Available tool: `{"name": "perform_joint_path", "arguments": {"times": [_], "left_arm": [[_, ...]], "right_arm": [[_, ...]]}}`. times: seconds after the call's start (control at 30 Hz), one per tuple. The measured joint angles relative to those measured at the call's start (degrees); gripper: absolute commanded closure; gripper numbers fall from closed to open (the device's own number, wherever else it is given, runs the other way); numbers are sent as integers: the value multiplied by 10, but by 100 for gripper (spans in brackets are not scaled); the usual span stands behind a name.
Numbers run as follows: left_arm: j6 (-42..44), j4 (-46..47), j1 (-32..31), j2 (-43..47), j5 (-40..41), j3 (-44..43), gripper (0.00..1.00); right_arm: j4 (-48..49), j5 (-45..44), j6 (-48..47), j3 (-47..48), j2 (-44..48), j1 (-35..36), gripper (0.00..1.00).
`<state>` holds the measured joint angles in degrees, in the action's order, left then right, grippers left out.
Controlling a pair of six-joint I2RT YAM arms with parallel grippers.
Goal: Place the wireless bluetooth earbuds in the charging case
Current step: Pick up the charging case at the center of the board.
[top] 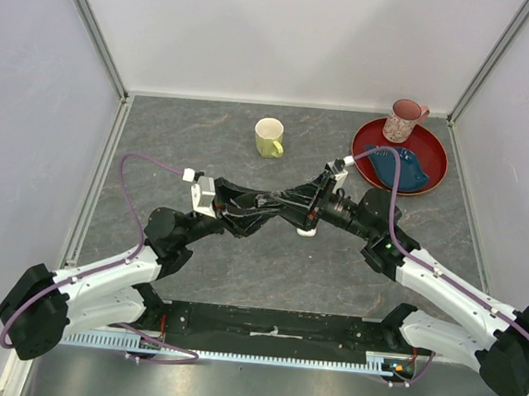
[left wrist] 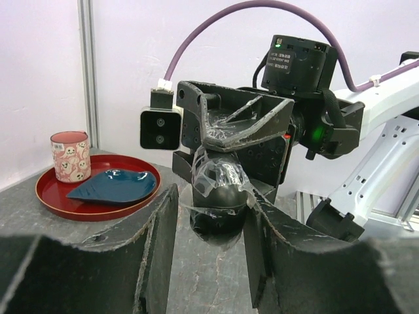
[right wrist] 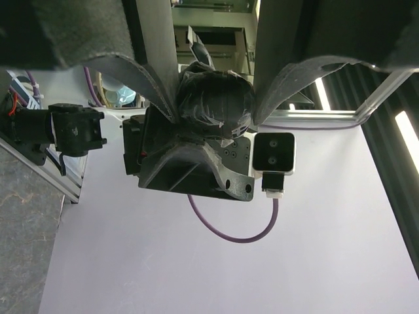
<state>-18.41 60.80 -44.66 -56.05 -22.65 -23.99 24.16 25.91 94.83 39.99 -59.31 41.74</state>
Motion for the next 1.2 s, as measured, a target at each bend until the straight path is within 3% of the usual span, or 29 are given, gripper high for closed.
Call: {"name": "perform_joint_path", "arguments": {"times": [0.27,0.8,0.87,1.0,1.13,1.2], "left_arm": [[0,11,-3,-14,0,0,54],[-2,16,-9,-22,1,0,93],[-2,16,-9,-23,1,0,98],[-2,14,-9,-23,1,0,98],[-2,9,-11,-23,0,0,98],[-2,8,-11,-23,0,-1,98]], "right_arm": [[12,3,5,-1,-6,0,80],[24,3,12,-10,-7,-2,76],[26,3,13,-11,-7,-2,64],[29,2,14,-15,-6,-2,51],[28,-1,11,-18,-2,-2,27],[22,-2,3,-19,0,-2,20]]}}
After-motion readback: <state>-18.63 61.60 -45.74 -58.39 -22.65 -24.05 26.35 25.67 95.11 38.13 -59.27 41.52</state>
